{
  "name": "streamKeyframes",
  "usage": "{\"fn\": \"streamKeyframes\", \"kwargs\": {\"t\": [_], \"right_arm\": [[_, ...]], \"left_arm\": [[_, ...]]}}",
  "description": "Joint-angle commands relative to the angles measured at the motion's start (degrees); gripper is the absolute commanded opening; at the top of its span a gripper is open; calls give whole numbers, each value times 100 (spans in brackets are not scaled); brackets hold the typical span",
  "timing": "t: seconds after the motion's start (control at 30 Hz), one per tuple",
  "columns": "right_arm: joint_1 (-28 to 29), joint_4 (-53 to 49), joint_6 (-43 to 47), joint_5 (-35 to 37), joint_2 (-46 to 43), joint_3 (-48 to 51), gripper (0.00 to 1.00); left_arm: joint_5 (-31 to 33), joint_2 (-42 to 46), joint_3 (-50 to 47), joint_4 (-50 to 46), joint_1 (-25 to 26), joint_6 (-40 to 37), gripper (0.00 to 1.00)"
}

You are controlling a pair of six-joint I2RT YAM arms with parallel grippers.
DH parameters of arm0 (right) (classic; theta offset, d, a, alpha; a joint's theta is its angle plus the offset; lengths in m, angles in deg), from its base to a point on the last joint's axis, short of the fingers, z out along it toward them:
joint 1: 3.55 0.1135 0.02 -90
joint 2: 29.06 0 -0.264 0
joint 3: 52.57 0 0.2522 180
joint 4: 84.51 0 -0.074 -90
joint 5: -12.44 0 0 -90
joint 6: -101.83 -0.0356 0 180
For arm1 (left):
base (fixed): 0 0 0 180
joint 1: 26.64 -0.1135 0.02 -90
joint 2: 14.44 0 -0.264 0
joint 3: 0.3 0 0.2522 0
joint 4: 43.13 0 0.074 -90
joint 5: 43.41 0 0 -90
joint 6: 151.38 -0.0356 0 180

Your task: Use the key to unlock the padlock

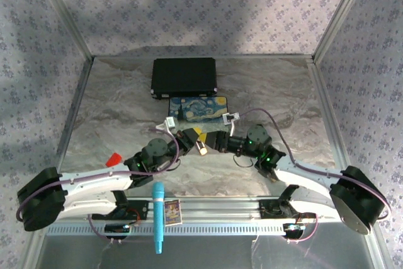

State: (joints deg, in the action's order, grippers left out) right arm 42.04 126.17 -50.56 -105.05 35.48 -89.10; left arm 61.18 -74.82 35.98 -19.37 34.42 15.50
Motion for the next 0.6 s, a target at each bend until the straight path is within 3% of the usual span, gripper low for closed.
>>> {"fn": "streamKeyframes", "kwargs": {"t": [0.0, 0.4, 0.57], "right_arm": [[81, 183, -122, -217, 138, -3, 34], [204, 1139, -365, -422, 595, -190, 31], [204, 1412, -447, -449, 825, -324, 20]], "left_arm": [[-173, 306, -49, 687, 64, -156, 0], [-217, 480, -134, 744, 29, -112, 0], [-272, 396, -159, 802, 29, -55, 0]]}}
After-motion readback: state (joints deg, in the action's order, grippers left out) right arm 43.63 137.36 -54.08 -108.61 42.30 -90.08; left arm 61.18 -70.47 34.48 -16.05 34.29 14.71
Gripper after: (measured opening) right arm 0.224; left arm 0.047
